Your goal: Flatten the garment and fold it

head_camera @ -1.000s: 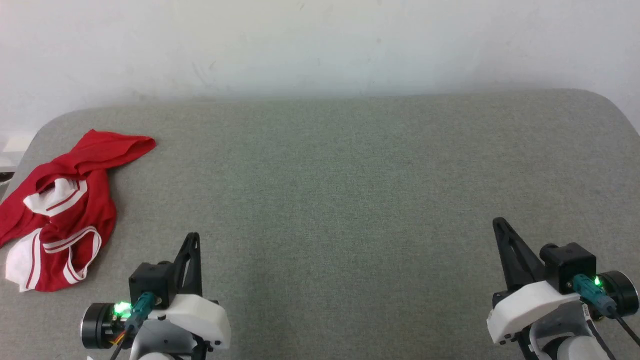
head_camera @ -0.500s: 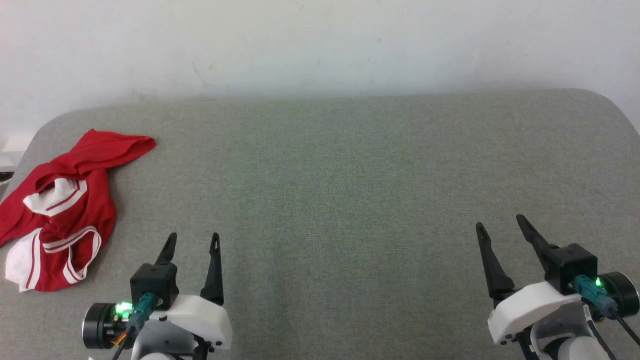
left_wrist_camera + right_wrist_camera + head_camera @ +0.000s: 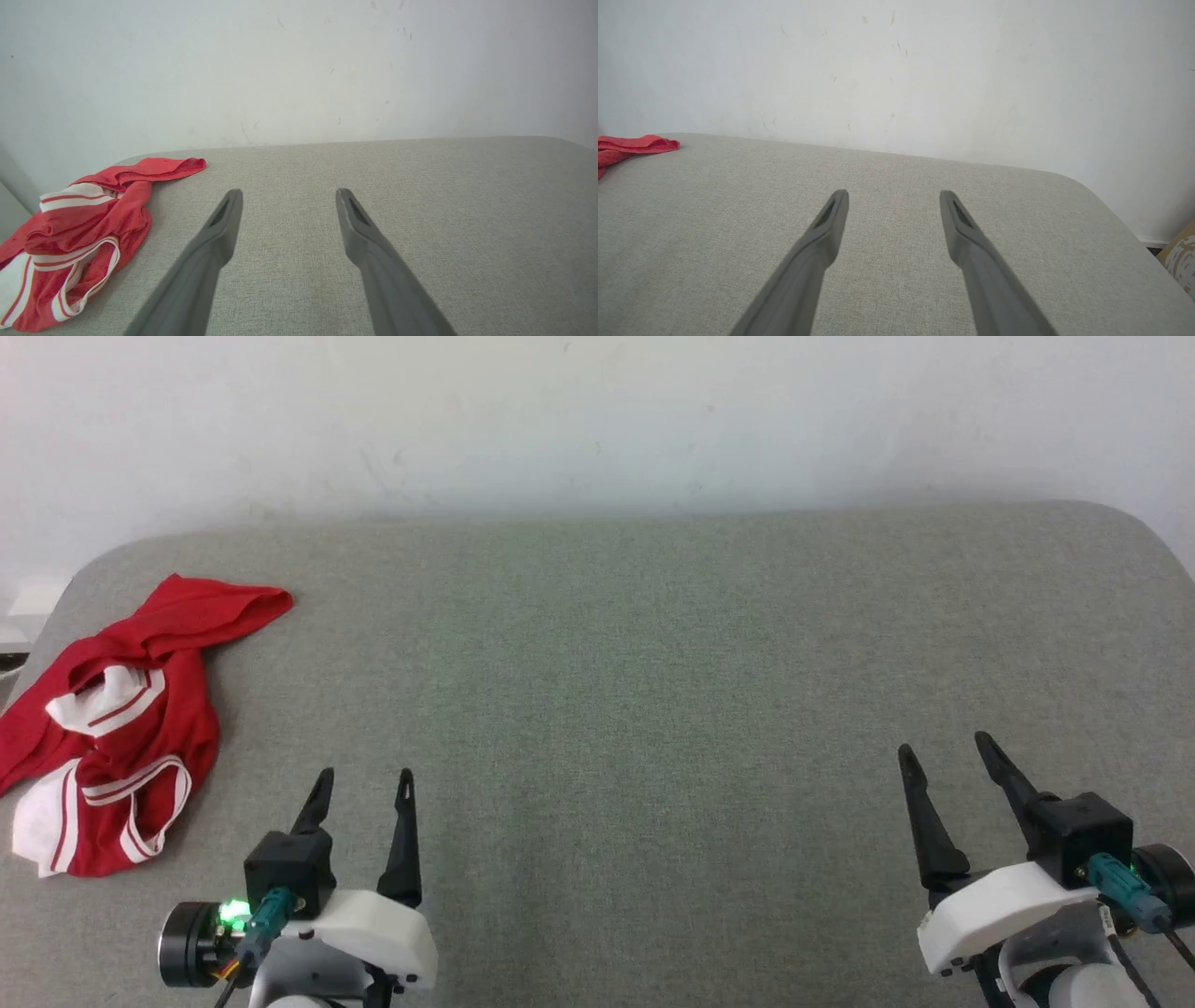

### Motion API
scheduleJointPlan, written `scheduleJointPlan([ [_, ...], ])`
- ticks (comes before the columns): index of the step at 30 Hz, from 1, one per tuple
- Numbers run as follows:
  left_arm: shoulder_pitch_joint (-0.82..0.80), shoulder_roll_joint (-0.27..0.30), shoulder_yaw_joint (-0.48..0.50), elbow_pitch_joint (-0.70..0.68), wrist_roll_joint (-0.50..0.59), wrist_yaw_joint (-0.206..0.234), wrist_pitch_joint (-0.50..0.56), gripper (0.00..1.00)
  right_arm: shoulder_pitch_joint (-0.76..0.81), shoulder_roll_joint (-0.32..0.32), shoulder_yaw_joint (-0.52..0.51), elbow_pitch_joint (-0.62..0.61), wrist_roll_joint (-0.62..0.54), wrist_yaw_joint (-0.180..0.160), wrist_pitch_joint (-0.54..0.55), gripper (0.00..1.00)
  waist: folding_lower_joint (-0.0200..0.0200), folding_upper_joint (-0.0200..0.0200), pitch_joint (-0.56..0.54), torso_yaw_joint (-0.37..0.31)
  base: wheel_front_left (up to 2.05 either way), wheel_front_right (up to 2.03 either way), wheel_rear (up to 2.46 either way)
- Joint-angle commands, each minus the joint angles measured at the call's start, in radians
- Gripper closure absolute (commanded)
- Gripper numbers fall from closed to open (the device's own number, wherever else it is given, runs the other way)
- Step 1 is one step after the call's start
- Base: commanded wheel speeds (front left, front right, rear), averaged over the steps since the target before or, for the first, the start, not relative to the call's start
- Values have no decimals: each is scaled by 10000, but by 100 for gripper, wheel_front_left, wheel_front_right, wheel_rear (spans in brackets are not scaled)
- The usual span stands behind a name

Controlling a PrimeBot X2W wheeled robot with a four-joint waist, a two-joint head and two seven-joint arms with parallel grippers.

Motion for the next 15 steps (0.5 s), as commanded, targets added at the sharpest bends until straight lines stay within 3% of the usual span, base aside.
scheduleJointPlan([
  [1, 50, 0, -31, 32, -102, 126, -93, 0, 23, 7, -4, -24, 101, -4, -95, 0, 0, 0, 2, 19, 0, 0, 0],
  [15, 92, 0, -66, 28, -222, 210, -386, 0, 103, 12, 63, -55, 107, -6, -387, 0, 0, 0, 15, 418, 0, 0, 0],
])
